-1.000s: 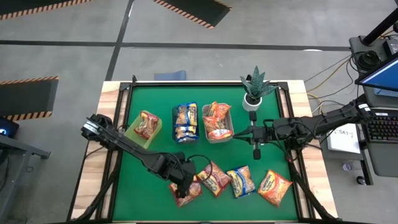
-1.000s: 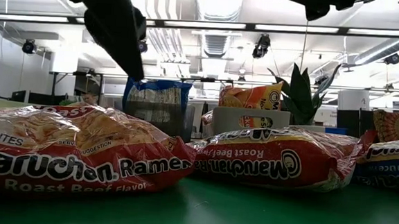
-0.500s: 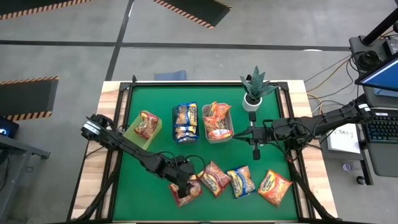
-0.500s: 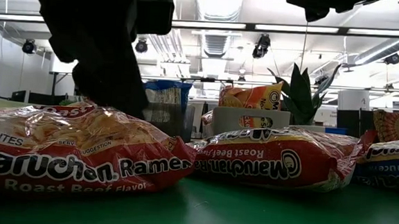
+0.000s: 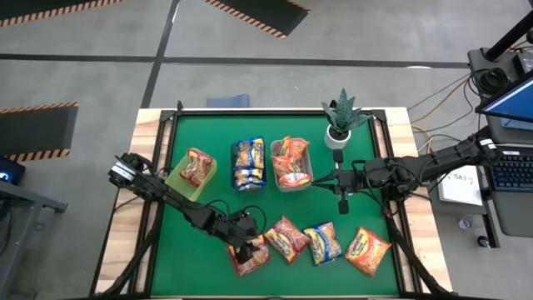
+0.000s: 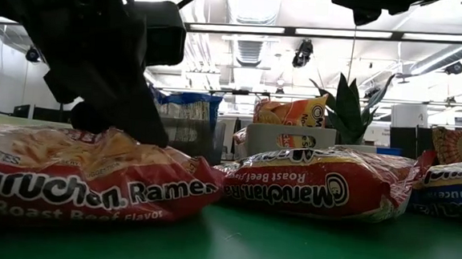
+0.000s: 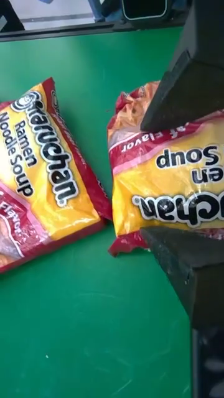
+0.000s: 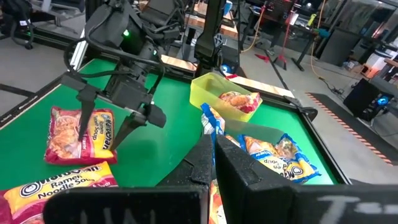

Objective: Sort Maruchan noodles
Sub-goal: Put the red noodle pack into the yellow bin

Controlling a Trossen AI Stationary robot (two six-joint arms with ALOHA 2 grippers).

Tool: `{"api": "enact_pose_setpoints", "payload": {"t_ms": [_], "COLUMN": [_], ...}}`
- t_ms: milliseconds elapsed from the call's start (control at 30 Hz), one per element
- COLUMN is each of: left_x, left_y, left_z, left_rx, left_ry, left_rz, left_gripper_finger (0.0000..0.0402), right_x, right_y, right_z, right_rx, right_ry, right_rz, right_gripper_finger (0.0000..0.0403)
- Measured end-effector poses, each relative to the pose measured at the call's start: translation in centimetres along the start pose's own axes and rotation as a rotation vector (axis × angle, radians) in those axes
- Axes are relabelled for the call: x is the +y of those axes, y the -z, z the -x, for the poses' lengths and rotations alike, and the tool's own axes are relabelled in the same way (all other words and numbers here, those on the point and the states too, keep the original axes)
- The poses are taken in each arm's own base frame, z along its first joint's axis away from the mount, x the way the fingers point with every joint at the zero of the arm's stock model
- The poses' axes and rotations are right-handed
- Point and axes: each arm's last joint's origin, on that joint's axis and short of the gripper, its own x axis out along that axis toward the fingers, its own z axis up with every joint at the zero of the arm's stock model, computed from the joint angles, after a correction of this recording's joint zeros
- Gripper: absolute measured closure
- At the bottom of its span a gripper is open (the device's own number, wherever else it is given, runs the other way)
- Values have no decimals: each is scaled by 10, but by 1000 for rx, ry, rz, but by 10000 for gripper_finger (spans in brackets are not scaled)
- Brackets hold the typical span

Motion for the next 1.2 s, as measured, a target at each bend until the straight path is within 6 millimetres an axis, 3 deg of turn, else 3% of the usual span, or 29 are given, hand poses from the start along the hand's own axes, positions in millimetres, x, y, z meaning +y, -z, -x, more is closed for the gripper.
{"api": "enact_pose_setpoints", "payload": {"t_ms": [200,533,700,933,1200], "left_x": [0,-1,-5,-9,-1], "left_y": [1,1,-5,-20,-35], "left_z": [0,0,10,51,131], "left_rx": [22,32,11,-17,-185], "left_ry": [17,47,66,46,-141], "left_rz": [-1,-48,-112,-184,-224], "left_gripper_finger": [231,387,394,401,401], "right_x": [-1,-1,-1,-1,-2], "right_y": [0,0,0,0,0], "right_z": [0,0,0,0,0], "right_rx": [-2,-4,-3,-2,1], "right_ry": [3,4,4,4,10], "right_rz": [-3,-4,-4,-10,-11], "right_gripper_finger": [394,394,394,394,394]}}
